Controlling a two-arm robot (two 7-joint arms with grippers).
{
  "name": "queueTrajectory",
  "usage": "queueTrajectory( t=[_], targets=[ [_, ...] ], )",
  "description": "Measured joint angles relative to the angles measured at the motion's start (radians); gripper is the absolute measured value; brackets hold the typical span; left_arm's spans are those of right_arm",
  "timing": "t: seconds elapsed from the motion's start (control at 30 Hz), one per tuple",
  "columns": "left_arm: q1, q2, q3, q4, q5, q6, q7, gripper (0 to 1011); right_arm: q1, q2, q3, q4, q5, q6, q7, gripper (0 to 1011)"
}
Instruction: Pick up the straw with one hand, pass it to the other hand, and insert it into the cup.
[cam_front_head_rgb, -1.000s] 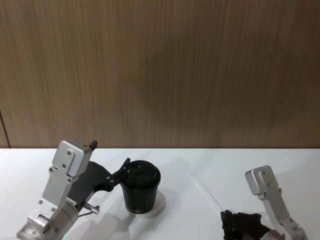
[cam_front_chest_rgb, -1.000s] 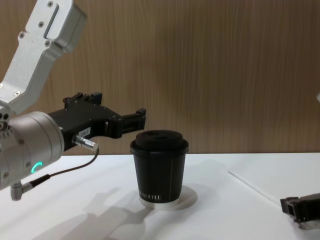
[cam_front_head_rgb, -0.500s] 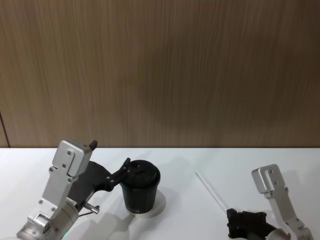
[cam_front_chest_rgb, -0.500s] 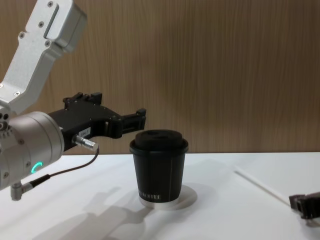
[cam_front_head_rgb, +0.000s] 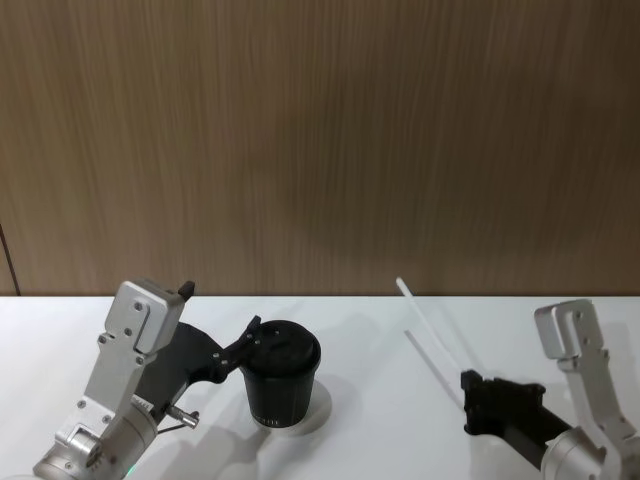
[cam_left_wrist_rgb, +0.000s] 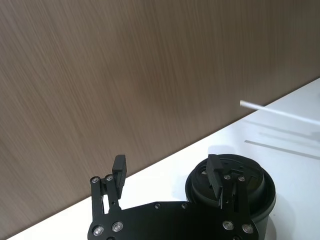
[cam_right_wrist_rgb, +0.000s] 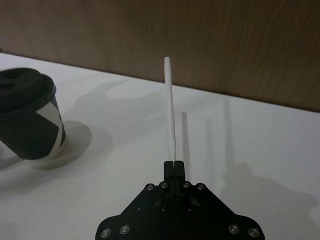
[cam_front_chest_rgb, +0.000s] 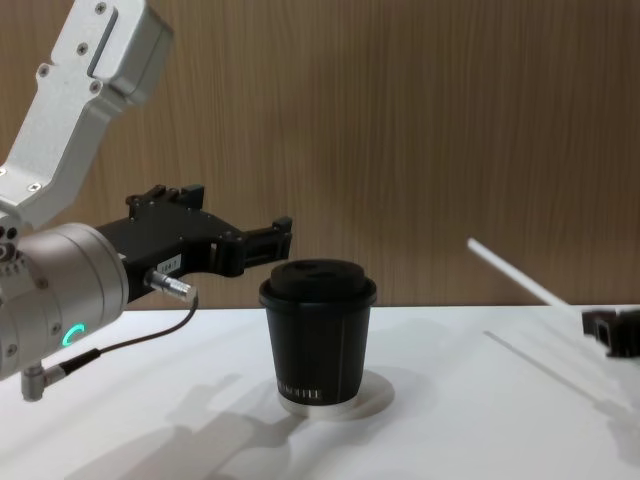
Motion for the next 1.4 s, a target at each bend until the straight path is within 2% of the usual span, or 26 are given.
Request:
queueTrajectory(
  t=[0.37, 0.57, 0.77, 0.87, 0.9, 1.13, 1.4],
  targets=[
    [0.0, 0.0, 0.0, 0.0, 0.0, 0.0, 0.0, 1003, 0.012, 0.008, 0.02, -0.032, 0.052, -0.122, 0.077, 4],
    [0.0, 0.0, 0.0, 0.0, 0.0, 0.0, 0.0, 1003, 0.026, 0.016, 0.024, -0.036, 0.098, -0.22, 0.153, 4],
    [0.0, 0.0, 0.0, 0.0, 0.0, 0.0, 0.0, 1003, 0.037, 0.021, 0.022, -0.03, 0.135, -0.294, 0.218, 4],
    [0.0, 0.0, 0.0, 0.0, 0.0, 0.0, 0.0, 1003, 0.045, 0.024, 0.018, -0.024, 0.164, -0.343, 0.268, 4],
    [0.0, 0.0, 0.0, 0.0, 0.0, 0.0, 0.0, 1003, 0.045, 0.024, 0.018, -0.024, 0.164, -0.343, 0.268, 4],
    [0.0, 0.0, 0.0, 0.0, 0.0, 0.0, 0.0, 1003, 0.061, 0.027, 0.0, -0.008, 0.224, -0.421, 0.368, 4],
    [0.0, 0.0, 0.0, 0.0, 0.0, 0.0, 0.0, 1004, 0.076, 0.022, -0.025, 0.012, 0.274, -0.471, 0.445, 4]
  ],
)
